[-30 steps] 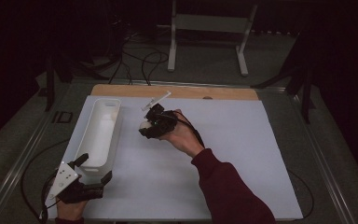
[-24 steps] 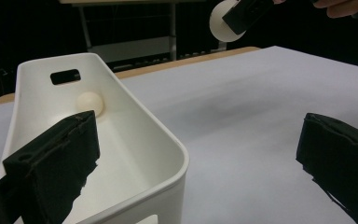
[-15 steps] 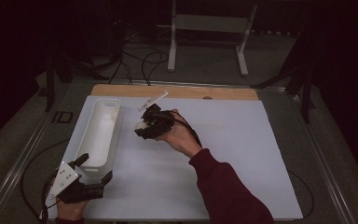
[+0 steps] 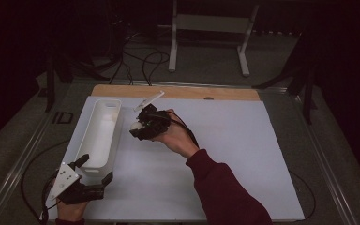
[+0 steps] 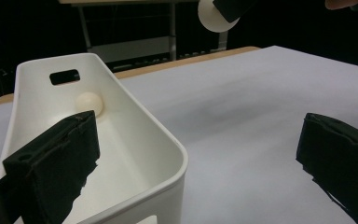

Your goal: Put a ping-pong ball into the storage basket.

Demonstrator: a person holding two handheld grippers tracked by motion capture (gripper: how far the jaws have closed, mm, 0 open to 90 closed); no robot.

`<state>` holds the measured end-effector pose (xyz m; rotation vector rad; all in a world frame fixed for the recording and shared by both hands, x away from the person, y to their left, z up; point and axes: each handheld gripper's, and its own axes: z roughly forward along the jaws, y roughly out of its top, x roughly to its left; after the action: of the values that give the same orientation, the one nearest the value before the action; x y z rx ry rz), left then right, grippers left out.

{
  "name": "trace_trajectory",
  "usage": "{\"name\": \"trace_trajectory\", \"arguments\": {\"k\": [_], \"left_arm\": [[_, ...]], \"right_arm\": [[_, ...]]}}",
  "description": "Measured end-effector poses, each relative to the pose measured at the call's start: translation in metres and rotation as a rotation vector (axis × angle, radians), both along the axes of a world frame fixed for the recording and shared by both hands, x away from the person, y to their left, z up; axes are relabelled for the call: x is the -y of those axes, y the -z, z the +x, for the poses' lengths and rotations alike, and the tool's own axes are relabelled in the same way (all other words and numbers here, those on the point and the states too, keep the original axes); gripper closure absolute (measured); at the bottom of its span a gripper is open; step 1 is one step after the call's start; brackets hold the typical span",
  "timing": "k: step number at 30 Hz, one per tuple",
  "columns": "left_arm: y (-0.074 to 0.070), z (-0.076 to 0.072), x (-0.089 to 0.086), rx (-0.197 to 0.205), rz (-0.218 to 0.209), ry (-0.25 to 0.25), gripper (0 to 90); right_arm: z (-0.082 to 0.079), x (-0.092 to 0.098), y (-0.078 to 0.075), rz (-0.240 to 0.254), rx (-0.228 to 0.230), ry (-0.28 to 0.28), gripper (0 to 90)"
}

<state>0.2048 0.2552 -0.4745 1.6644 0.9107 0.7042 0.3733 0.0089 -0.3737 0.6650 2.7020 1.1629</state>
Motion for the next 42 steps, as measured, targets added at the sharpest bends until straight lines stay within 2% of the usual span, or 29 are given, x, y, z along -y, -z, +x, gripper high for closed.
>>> {"name": "trace_trajectory", "arguments": {"k": [42], "left_arm": [[0.000,0.001,0.001,0.002,0.000,0.004,0.0]], "right_arm": [[-0.007,-0.037,-0.007,0.039,-0.004,-0.052,50.3]]}}
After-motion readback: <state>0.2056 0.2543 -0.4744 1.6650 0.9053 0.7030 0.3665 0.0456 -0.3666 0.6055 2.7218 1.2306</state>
